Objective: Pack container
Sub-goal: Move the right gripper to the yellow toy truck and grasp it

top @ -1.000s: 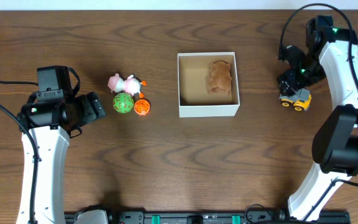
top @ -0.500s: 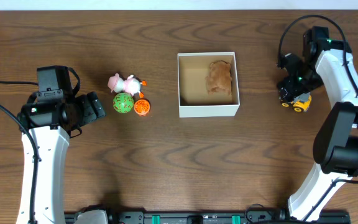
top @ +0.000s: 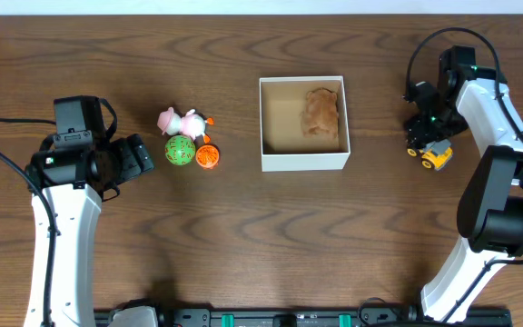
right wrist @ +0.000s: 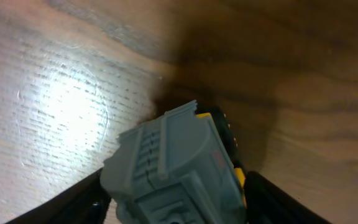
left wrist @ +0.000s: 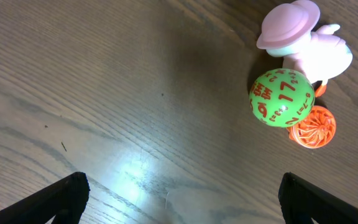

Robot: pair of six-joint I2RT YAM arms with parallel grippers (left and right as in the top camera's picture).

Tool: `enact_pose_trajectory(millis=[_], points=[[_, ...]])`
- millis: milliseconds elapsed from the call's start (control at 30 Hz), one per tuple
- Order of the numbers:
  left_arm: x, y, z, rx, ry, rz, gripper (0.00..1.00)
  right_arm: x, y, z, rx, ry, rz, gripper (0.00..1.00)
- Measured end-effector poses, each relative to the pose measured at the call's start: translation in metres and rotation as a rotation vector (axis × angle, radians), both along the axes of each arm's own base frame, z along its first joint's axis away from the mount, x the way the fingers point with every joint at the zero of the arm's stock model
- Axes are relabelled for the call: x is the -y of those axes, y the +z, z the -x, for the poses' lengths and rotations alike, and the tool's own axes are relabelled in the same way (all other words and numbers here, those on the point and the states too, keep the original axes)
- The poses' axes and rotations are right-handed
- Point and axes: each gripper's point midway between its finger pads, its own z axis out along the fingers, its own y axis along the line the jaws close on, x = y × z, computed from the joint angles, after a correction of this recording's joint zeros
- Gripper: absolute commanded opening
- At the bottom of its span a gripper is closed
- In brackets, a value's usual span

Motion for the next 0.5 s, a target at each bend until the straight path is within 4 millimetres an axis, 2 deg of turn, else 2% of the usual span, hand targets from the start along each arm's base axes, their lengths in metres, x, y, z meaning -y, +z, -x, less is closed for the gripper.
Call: enact_pose_trajectory(millis=[133, 233, 333, 500], points=[[0.0000, 0.0000, 0.0000, 0.000, 0.000, 0.000, 0.98, -0.0004, -0.0002, 0.0021, -0.004, -0.092, -0.008, 0.49], [0.0000, 0.0000, 0.0000, 0.000, 0.000, 0.000, 0.98, -0.0007, 0.0012, 0.0030, -0.002, -0.174, -0.014, 0.45], [0.0000, 0.0000, 0.0000, 0.000, 0.000, 0.000, 0.98, -0.0011, 0.0012, 0.0033, 0.002, -0.266, -0.022, 0.32], [0.0000, 0.0000, 0.0000, 0.000, 0.000, 0.000, 0.98, -0.0041, 0.0011, 0.0033, 0.006, -0.390, -0.047, 0.27]])
